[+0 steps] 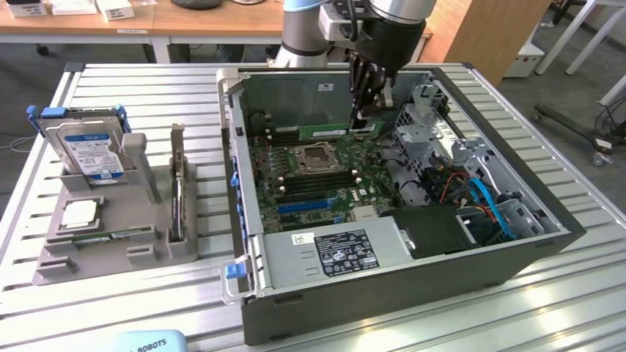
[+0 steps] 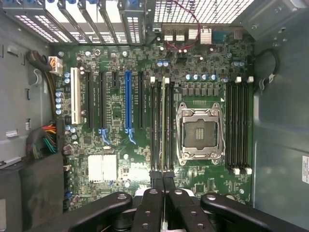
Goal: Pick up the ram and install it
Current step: 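Insert the ram into the slot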
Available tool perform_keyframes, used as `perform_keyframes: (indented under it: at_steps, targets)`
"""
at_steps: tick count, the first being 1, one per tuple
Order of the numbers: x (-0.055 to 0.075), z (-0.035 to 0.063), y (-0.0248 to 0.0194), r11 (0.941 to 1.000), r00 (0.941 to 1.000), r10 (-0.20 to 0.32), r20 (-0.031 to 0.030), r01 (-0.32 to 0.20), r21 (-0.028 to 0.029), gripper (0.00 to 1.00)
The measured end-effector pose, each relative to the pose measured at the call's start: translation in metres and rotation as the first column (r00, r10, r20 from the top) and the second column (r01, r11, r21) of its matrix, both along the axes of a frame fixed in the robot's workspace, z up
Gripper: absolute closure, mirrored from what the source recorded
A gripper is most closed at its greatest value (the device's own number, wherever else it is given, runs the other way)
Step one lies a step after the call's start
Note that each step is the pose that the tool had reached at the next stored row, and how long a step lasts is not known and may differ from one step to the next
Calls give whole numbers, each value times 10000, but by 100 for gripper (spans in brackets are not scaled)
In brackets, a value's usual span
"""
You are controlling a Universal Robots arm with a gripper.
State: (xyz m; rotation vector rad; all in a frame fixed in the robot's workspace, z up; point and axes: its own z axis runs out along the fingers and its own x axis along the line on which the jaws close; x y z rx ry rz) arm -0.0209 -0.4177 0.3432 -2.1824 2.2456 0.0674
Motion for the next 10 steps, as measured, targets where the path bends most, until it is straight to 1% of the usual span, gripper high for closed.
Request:
perform_keyframes:
  at_steps: [5,8,10]
  targets:
    - [0,-51,0,10000,10000,0,37,0,-1,89]
    - [0,-92,0,10000,10000,0,84,0,-2,89]
    - [0,-122,0,10000,9999,0,126,0,-2,89]
